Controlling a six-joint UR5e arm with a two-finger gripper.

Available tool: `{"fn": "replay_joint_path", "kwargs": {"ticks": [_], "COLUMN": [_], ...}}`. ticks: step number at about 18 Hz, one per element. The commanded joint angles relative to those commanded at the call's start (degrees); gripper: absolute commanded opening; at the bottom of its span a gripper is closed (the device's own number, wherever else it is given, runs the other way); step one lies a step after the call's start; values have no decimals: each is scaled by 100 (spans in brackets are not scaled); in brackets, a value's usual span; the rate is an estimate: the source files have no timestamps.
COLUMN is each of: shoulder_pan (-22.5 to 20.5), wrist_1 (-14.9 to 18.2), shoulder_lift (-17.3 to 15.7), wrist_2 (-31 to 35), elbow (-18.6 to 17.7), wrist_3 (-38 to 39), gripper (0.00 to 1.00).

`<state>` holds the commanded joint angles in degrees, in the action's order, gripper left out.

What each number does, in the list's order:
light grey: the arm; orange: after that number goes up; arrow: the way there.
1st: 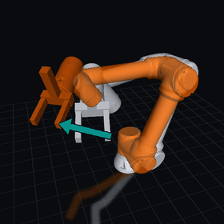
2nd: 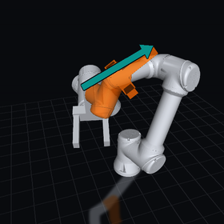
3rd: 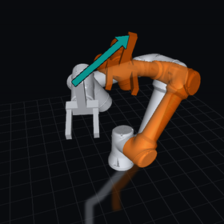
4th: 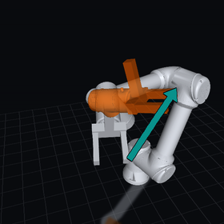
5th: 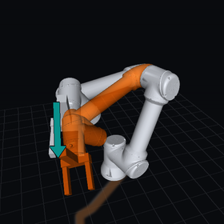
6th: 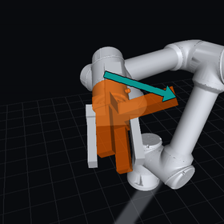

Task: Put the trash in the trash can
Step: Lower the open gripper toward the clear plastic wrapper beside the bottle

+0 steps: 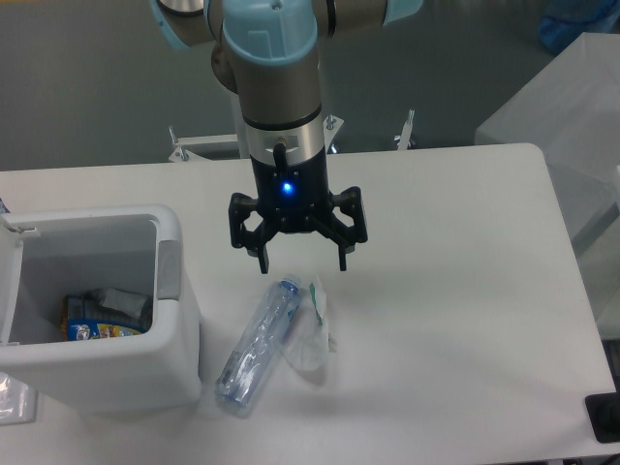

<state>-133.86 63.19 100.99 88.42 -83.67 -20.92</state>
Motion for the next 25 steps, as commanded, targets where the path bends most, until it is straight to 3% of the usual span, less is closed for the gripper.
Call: {"fn": "replay_joint_path", "kwargs": {"ticks": [7,13,15,18,25], "shoulder_pan": [-9,-211,-211,-211,-316], "wrist_1": [-52,-62,-175,-597,-642], "shoulder_lift": [35,360,518,694,1028], "wrist_2": [-9,-53,-44,-17,-70], "elbow": [-26,-70,-96,-219,-457], "wrist_3": [44,35,61,237,123], "gripper": [100,100,100,100,100]}}
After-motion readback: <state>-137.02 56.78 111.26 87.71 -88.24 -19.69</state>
